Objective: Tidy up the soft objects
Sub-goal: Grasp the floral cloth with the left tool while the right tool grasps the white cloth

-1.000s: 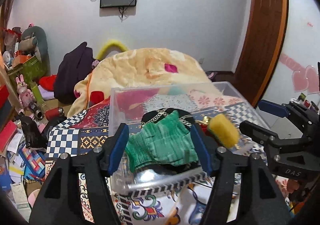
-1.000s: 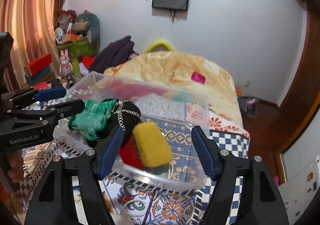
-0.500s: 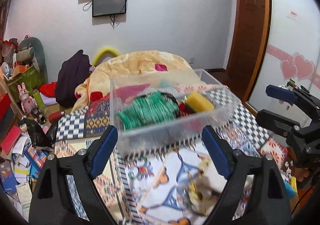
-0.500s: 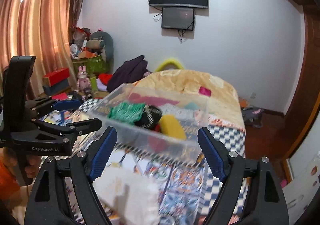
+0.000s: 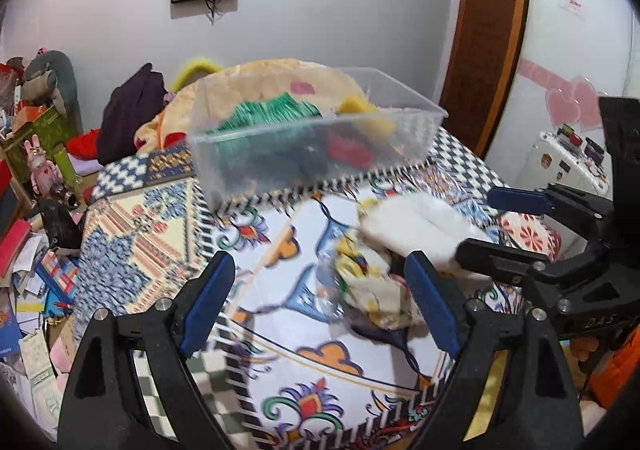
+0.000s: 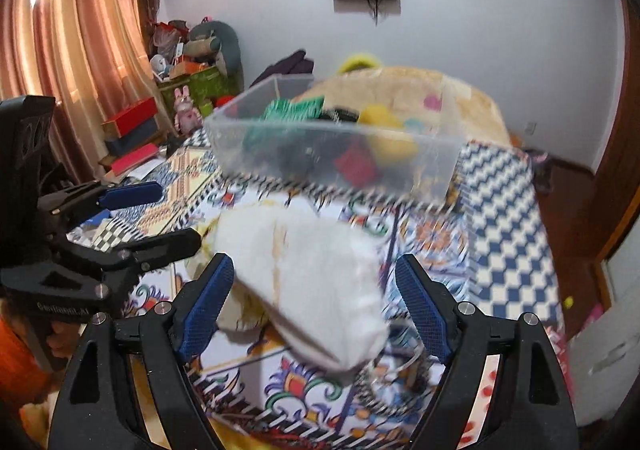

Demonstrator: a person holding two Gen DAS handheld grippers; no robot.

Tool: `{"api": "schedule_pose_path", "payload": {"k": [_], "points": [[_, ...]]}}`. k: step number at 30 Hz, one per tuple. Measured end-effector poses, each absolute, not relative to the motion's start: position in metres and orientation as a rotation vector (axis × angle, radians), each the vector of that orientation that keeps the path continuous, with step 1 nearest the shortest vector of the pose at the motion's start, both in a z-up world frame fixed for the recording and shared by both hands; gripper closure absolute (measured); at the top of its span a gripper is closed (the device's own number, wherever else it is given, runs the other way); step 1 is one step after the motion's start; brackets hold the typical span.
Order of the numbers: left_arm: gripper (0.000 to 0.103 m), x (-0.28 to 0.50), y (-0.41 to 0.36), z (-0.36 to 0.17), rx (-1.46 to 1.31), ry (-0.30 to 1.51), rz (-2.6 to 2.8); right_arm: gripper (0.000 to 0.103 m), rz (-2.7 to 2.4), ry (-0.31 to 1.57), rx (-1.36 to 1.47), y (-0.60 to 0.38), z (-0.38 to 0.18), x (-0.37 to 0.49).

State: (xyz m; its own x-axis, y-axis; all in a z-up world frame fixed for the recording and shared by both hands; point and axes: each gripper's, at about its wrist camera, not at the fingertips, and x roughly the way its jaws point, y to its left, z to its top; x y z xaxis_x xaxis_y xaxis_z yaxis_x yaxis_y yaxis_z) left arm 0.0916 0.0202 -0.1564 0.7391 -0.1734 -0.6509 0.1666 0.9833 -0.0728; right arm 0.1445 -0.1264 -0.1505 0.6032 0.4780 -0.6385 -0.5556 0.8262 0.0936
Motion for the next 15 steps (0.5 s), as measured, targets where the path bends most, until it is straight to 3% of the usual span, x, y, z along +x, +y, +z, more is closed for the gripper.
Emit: {"api": "schedule_pose_path", "payload": {"k": [6,8,11,15], "points": [[0.018,0.092,0.016,-0.168,-0.04,0.716,-0.197,0.025,0.631,0.729,-0.119,-0.123,-0.16,0.137],[0.025,0.093,0.016,-0.169,-0.058,0.718,-0.218,0.041,0.64,0.745,-0.104,-0.126,-0.164,0.14],[0.037,0.093,0.009,-0.171,-0.034,0.717,-0.235,0.057,0.66,0.769,-0.076,-0.129,-0.168,0.142],[0.056,0.095,0.003,-0.175,-0.035,0.732,-0.265,0.069,0.672,0.777,-0.058,-0.129,-0.168,0.142]]}}
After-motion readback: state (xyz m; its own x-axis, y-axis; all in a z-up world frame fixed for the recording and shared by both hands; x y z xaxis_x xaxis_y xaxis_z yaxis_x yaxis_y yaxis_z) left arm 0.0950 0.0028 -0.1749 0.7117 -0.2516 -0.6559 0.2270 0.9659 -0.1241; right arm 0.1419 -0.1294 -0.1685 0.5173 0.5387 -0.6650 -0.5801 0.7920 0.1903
